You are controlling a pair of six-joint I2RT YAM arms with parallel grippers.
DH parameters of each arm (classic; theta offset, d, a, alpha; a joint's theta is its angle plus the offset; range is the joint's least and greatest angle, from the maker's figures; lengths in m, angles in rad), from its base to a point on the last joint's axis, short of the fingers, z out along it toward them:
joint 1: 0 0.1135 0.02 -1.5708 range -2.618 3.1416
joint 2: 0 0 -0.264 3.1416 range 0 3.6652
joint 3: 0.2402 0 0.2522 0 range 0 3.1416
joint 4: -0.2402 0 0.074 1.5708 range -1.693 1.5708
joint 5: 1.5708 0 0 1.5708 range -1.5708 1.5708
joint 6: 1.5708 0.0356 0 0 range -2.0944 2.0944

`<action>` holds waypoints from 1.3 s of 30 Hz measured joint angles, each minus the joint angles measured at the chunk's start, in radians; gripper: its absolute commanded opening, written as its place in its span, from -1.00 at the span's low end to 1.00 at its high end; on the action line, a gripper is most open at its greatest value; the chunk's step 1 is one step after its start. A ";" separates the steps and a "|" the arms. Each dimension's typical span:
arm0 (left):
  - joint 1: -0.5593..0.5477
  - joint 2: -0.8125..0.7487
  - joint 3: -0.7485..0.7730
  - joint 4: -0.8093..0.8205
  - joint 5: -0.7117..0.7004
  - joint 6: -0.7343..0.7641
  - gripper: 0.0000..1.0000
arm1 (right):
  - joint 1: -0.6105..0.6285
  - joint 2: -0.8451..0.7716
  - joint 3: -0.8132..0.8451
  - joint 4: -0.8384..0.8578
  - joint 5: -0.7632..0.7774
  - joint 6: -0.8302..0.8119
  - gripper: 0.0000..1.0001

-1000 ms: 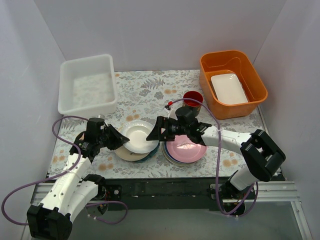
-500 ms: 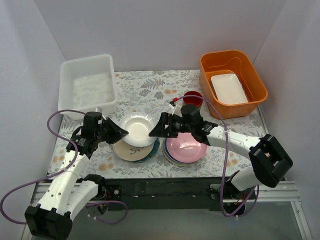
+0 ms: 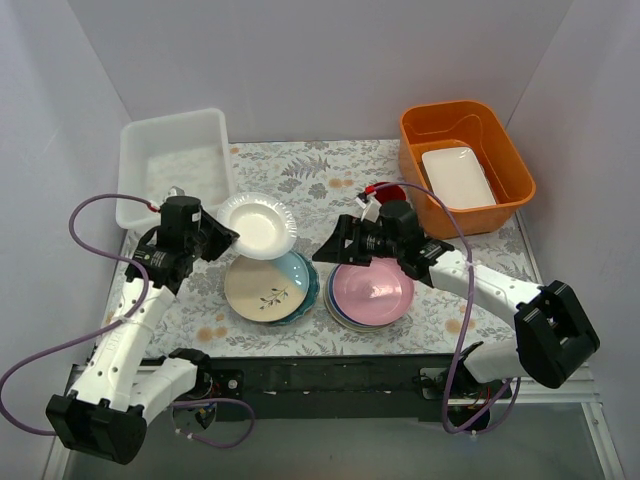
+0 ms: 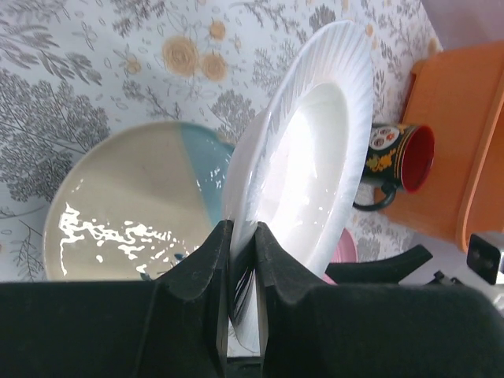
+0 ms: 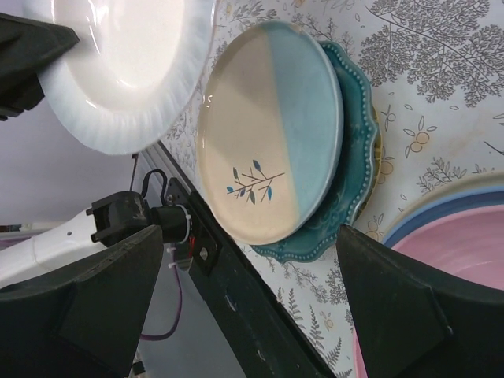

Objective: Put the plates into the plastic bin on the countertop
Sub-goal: Place the plate in the plastic bin.

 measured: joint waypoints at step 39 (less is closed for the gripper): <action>0.244 0.546 0.380 0.204 -0.111 0.005 -1.00 | -0.077 -0.031 -0.019 -0.075 -0.043 -0.071 0.96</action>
